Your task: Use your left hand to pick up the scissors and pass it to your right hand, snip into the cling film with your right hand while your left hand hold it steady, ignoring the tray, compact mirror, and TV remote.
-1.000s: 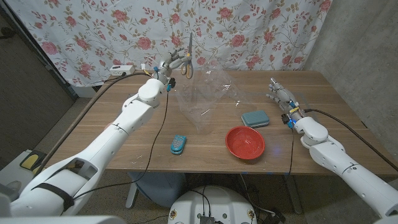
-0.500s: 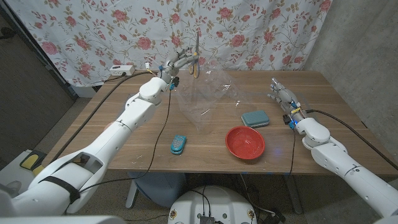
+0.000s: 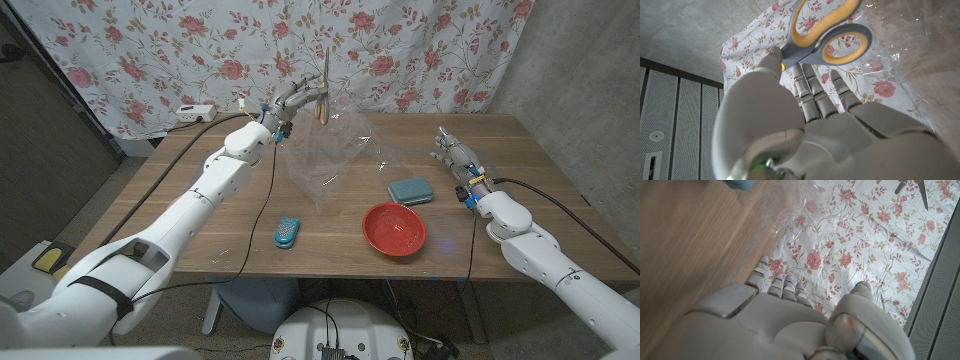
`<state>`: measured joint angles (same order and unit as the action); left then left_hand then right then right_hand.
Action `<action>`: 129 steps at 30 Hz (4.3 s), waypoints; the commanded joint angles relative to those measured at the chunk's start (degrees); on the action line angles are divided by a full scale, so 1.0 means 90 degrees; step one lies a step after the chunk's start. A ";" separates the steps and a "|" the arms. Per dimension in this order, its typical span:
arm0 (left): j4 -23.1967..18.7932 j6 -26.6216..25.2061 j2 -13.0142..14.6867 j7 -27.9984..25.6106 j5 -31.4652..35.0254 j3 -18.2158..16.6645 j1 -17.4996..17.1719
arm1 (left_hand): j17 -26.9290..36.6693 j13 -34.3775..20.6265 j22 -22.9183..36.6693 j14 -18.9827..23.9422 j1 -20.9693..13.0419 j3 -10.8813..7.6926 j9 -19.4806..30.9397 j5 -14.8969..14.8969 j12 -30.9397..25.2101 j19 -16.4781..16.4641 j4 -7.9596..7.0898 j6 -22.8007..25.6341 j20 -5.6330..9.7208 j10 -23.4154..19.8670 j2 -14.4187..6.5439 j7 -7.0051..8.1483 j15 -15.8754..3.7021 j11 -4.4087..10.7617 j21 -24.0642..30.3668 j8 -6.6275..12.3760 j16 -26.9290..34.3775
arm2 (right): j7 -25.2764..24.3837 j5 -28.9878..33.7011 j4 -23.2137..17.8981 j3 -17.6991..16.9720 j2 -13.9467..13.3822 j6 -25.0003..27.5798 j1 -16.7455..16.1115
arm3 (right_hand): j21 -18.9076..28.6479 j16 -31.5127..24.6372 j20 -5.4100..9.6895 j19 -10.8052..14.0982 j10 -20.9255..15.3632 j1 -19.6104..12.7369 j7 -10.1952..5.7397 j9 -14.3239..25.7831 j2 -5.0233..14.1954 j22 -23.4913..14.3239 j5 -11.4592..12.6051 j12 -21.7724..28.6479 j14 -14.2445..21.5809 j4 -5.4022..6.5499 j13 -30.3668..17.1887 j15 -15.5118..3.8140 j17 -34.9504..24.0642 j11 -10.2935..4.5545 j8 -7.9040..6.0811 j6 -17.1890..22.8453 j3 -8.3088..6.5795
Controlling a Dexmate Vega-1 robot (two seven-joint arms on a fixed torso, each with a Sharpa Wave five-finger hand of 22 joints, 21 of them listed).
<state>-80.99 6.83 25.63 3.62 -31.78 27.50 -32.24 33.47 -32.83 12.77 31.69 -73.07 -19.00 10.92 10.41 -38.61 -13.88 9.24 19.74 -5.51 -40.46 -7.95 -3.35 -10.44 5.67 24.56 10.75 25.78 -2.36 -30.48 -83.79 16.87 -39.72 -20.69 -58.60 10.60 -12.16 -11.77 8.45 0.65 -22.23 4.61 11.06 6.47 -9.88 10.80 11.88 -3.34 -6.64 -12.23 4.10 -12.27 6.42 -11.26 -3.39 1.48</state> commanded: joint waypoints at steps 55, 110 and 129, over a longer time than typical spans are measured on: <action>0.1398 -0.0053 -0.0604 0.3205 -0.1461 0.0123 0.0887 | 0.0145 0.0011 -0.0057 -0.0273 -0.0008 0.0004 0.0014 0.0043 -0.0198 0.0234 -0.0035 -0.0178 -0.0066 -0.0571 -0.0077 0.0051 -0.0231 0.0688 -0.0036 -0.0002 -0.0181 | 0.0943 -0.0435 -0.0642 -0.0162 -0.0096 -0.0601 -0.0129 | 0.0075 -0.0206 -0.0017 0.0088 -0.1698 -0.1157 -0.0167 0.0009 0.0207 -0.0006 0.0034 0.0617 0.0358 -0.0363 -0.0224 -0.0090 -0.0014 -0.0379 -0.0102 0.0081 -0.0710; 0.2708 0.0056 -0.1541 0.4596 -0.1950 0.0031 0.1232 | 0.0254 0.0064 -0.0083 -0.0287 0.0007 0.0017 0.0012 0.0036 -0.0263 0.0284 -0.0048 -0.0214 -0.0063 -0.0479 -0.0105 0.0095 -0.0236 0.0694 -0.0016 0.0014 -0.0278 | 0.0834 -0.0431 -0.2399 -0.0413 -0.0760 0.0110 -0.0797 | 0.0009 -0.0016 -0.0037 0.0027 -0.1482 -0.1360 -0.0371 0.0026 -0.0012 -0.0008 0.0028 0.0127 -0.0133 -0.0143 -0.0069 0.0339 -0.0026 0.0038 -0.0417 0.1496 -0.0886; 0.2906 -0.0393 -0.1752 0.5117 -0.2343 -0.0041 0.1271 | 0.0296 0.0071 -0.0088 -0.0264 0.0018 0.0022 0.0012 0.0029 -0.0287 0.0304 -0.0054 -0.0204 -0.0054 -0.0454 -0.0117 0.0119 -0.0234 0.0699 -0.0010 0.0031 -0.0294 | 0.0442 -0.0848 -0.3283 -0.0639 -0.0869 0.0866 -0.1108 | 0.0009 -0.0005 -0.0037 -0.0088 -0.1183 -0.1562 -0.0411 0.0050 -0.0019 -0.0008 0.0070 -0.0003 -0.0241 -0.0259 -0.0068 0.0377 -0.0016 0.0092 -0.0600 0.2267 -0.1014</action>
<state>-56.28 5.83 10.96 46.90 -50.93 27.49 -21.16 35.95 -31.96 11.99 30.85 -72.70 -18.69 10.94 10.40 -40.76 -11.34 9.08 17.78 -5.83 -39.40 -8.60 -2.65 -10.64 6.67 24.17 10.75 23.29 2.97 -35.29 -108.92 12.25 -47.57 -15.86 -66.93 10.81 -12.42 -12.07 8.13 -10.45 -35.35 0.93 11.34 6.22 -9.88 11.02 12.07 -5.04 -8.68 -12.78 7.38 -12.24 7.17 -16.32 16.50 -7.37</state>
